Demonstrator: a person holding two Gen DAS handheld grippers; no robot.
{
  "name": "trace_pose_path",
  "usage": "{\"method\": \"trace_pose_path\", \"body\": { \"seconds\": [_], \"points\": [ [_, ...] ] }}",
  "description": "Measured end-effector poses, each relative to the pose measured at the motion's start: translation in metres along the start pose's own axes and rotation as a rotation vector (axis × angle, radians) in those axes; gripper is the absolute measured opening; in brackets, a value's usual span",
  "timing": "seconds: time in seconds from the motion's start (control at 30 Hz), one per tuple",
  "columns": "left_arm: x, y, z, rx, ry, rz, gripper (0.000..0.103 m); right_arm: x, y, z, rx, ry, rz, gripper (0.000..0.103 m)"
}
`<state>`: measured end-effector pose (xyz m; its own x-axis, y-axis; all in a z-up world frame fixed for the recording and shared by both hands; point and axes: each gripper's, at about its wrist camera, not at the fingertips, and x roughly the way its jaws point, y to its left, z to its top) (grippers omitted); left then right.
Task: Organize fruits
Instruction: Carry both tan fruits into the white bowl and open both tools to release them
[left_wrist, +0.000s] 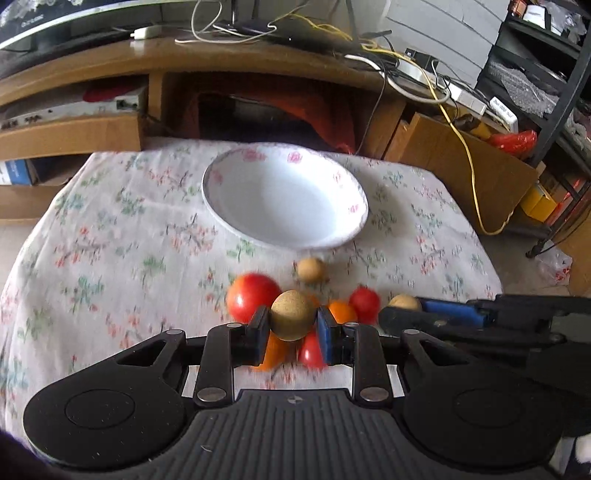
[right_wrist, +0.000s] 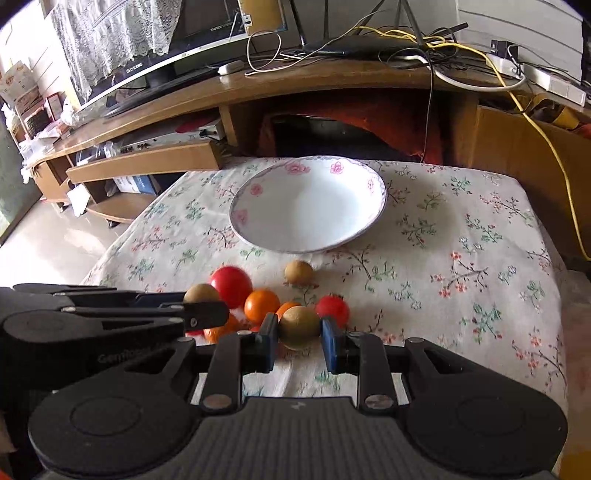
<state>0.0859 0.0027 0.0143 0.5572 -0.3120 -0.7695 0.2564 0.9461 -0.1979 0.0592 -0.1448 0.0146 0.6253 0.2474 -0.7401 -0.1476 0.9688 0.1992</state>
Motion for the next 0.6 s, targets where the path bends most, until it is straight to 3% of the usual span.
{"method": "trace_pose_path", "body": {
  "seconds": [0.37,0.6],
  "points": [
    [0.04,0.007,0.049,0.027,-0.008,0.017,0.034,0.043,-0.015,0.046,-0.035,-0.027,-0.022,0.019],
    [0.067,0.017,0.063,0.026,0.01,0.041,0.034,0.077,-0.025,0.066,-0.037,-0.023,-0.01,0.019]
  ]
}}
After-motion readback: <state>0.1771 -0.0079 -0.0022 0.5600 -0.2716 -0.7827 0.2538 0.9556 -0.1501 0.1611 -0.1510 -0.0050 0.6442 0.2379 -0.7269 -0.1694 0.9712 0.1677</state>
